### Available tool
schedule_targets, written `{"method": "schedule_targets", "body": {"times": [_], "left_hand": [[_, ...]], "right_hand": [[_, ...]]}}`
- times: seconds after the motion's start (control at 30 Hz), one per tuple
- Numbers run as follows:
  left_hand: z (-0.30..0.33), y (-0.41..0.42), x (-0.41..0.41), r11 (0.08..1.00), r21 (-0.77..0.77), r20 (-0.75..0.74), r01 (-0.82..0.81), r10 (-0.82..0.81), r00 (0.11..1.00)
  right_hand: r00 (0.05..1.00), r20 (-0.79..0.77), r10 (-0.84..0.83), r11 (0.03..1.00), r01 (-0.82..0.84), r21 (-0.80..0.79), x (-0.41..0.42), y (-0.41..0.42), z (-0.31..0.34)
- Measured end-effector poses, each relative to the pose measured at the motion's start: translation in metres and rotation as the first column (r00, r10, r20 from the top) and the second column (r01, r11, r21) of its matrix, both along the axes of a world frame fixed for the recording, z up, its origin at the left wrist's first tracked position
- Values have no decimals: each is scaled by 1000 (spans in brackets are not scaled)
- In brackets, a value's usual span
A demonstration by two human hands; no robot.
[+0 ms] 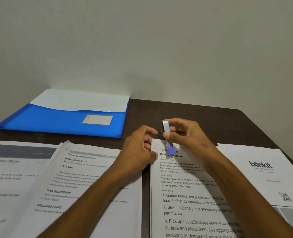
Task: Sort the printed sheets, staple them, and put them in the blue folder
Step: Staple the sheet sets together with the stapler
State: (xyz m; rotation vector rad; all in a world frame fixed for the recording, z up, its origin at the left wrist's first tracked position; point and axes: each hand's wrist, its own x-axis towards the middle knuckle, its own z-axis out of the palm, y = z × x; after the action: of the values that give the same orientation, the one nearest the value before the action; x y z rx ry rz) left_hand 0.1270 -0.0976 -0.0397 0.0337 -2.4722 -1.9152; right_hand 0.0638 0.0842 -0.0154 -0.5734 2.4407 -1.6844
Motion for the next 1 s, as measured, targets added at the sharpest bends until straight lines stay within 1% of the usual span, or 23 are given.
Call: {"method": "schedule_targets", "body": {"times": [0.07,0.13,0.47,0.6,0.8,1.0], "left_hand": [[-1,0,-1,1000,-30,-4,6,-6,1000],[-2,0,-2,999,-49,-11,6,-7,1000],[-5,-2,-1,998,-62,-42,-18,16,999],[-5,-3,0,997,-75,-47,-11,7,999],[-5,-4,-1,995,-98,-69,6,-13,998],[-5,-4,-2,996,-84,-93,34,-42,995]], "right_hand": [[999,-38,-36,995,32,-94,0,1,0],[998,-54,-43,990,35,-134,0,2,0],[998,-65,16,990,-25,-137,-1,3,-4],[997,-78,19,989,-30,-147,0,1,-4],[993,-116,9,993,-23,-120,0,1,-5],[988,-156,-20,993,2,-117,4,-1,-5]]}}
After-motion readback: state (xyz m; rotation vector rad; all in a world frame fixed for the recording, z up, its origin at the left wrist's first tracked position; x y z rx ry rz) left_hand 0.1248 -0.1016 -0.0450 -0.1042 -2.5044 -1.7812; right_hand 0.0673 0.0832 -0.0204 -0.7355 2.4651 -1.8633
